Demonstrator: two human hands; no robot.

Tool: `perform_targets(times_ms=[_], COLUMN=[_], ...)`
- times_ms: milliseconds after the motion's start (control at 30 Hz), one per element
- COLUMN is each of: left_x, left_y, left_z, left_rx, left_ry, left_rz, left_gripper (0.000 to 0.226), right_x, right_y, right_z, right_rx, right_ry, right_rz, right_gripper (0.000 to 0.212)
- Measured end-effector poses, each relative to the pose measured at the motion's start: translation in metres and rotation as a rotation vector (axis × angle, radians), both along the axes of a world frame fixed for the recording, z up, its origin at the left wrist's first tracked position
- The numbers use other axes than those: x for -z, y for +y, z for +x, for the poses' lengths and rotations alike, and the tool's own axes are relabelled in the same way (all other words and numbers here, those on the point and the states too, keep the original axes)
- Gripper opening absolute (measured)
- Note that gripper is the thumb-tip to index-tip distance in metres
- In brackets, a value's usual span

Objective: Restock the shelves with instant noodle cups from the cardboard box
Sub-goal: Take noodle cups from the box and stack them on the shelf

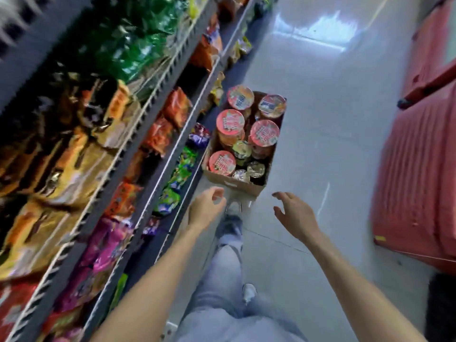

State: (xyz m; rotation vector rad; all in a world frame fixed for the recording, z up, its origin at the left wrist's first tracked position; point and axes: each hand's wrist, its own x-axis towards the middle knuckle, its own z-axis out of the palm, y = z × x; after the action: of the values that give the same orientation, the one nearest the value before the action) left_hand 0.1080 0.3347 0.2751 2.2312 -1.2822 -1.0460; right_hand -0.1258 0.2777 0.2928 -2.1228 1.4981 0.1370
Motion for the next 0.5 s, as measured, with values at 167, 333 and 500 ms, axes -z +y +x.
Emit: perform_targets(times_ms=[167,333,500], left_x=[0.056,0.132,0.242], left_y=[-0.107,-0.192,-0.258], left_z=[0.029,0.055,0.058], left_rx=[0.091,0.138,0.168], left_ry=[-0.079,-0.122,-0.137], left_rz=[0.067,0.155,0.266], left_gripper=[0.029,0.042,0.062], right_x=[0.05,0.137,0.271], right_y=[-0.1,-0.183,-0.237], right_z=[0.035,0.064,0.09], right_rx=[0.083,0.071,-0.103], right_ry=[-0.037,0.047,0.131], right_rz=[-0.031,0.052,0.135], right_gripper=[0.032,0.032,0.034])
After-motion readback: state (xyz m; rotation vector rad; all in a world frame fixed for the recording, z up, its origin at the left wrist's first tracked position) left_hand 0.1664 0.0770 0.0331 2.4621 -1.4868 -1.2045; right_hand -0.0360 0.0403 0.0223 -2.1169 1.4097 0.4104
